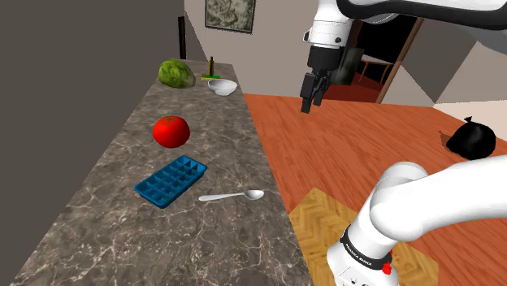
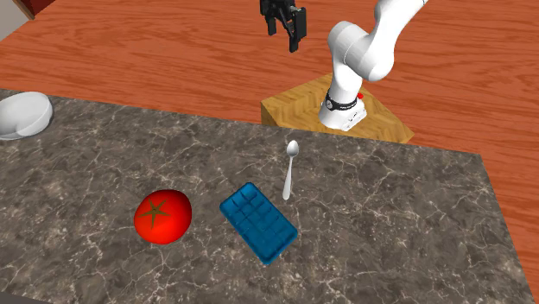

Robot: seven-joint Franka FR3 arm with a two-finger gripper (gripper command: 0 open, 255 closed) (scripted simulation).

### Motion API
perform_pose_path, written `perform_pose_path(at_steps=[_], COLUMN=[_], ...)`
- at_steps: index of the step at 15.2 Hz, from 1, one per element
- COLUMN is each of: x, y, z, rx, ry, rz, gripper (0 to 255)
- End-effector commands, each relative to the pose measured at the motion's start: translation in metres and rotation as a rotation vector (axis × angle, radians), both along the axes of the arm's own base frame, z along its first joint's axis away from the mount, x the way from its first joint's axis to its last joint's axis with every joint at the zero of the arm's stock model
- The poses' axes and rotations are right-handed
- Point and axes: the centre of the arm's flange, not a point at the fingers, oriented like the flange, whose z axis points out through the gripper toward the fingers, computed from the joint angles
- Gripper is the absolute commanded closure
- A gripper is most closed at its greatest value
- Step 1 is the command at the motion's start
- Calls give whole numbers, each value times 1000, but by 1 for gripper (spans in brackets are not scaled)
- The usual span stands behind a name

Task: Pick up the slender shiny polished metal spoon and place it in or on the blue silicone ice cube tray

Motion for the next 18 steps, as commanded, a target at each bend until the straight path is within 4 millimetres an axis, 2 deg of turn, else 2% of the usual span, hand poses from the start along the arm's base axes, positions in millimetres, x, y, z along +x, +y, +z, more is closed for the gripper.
perform_pose_path(at_steps=[1,9,18], x=[0,23,44], y=[0,49,114], z=[0,-82,-168], rx=[0,64,136], ry=[0,-80,-170], rz=[0,187,398], gripper=[0,0,0])
